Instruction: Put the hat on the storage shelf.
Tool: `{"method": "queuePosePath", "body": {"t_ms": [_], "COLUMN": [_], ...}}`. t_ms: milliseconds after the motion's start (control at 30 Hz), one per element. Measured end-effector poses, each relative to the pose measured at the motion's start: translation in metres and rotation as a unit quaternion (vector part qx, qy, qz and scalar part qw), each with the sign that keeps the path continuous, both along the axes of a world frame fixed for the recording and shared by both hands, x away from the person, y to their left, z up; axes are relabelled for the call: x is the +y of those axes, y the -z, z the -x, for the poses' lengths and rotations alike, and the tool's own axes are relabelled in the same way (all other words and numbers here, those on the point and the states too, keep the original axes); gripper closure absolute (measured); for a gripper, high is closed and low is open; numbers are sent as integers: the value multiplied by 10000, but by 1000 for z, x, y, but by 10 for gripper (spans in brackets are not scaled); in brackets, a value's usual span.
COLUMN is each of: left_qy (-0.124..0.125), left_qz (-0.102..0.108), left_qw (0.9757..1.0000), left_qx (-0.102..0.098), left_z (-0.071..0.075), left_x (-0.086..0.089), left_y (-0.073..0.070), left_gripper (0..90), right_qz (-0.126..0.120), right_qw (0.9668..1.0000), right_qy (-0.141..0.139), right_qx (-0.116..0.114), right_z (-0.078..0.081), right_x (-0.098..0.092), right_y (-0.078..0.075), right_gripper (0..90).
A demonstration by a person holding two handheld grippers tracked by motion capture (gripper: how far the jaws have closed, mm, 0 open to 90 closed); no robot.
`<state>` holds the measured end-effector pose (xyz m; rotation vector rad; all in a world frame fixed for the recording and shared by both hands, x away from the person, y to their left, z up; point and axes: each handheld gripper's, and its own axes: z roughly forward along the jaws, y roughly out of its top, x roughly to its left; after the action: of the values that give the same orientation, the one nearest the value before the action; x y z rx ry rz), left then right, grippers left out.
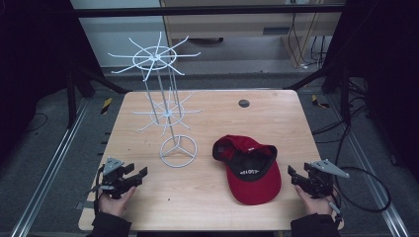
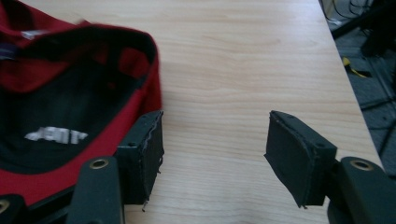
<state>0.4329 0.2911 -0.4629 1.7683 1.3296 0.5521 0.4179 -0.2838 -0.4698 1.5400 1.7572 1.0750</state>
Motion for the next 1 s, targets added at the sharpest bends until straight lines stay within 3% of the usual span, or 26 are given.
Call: {"method": "queuePosePath", "body": {"t_ms": [200,333,533,700,1000], "left_qy": [359,515,644,746,1152], "left_qz": [-169,-295,-91,17,-5], "left_qw": [9991,9981,9978,9971,9931], "left_qx": [-145,-135,-90,-176,-227], "left_z": [8,9,7,4,-7], "left_x": [-26,-33,-44,-58,-106], "left_y": [-6,-8,-15,-26,-34], "left_gripper": [433,442,452,465,474], "right_qz": [-58,-16,8,27,25], "right_qw": [9997,9995,9985,9975,9963], "right_qy": [-219,-322,-529,-694,-836], "right_qx": [-2,-29,-153,-92,-187], "right_z": [6,7,4,-4,-13], "right_x": [6,11,18,24,38], "right_y": [-5,-8,-15,-15,-26], "right_gripper": [399,412,435,437,433]}}
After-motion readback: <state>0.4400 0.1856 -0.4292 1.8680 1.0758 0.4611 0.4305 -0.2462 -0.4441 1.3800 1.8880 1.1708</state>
